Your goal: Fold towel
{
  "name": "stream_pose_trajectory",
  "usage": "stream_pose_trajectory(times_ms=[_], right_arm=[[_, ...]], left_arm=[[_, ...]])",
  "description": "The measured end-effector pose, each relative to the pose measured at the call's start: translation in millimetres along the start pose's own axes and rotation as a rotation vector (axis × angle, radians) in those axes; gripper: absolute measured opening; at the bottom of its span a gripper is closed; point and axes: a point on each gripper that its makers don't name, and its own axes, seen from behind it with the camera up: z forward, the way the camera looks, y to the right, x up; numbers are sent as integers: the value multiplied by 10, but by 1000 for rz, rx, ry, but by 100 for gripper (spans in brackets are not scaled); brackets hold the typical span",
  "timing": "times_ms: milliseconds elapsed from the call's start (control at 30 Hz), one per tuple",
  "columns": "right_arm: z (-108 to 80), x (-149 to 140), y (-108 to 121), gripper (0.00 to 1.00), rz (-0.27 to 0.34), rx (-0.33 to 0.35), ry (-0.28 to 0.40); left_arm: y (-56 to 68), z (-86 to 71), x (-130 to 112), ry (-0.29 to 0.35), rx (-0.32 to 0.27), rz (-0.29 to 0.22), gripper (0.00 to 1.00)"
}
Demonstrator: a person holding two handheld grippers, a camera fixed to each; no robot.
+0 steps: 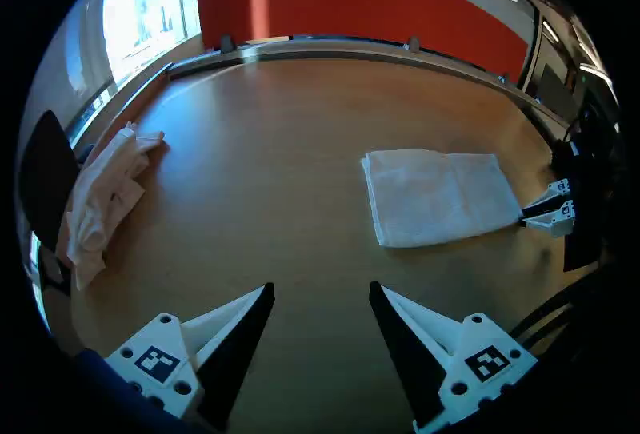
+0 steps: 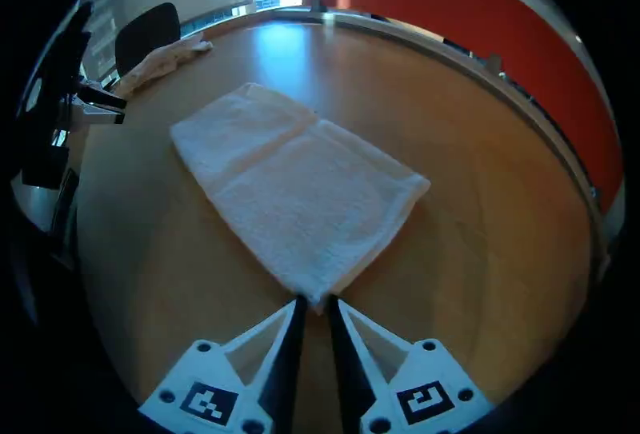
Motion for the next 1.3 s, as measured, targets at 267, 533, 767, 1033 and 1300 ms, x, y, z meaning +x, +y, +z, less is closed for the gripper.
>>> stream_pose_trajectory(times_ms=[267, 533, 767, 1033, 1300], right_arm=[[-15, 39, -14, 5, 26, 1, 15], [-168, 206, 41, 5, 9, -29, 48], [-400, 486, 135, 5, -21, -65, 99], [-700, 809, 184, 5, -73, -97, 152], [-933, 1042, 236, 5, -113, -126, 192]], left_arm=[[15, 11, 7, -1, -3, 6, 88], [14, 9, 12, 0, -3, 6, 88], [13, 0, 43, 6, -5, 4, 88], [47, -9, 76, 13, -10, 2, 88], [94, -2, 101, 17, -15, 6, 87]])
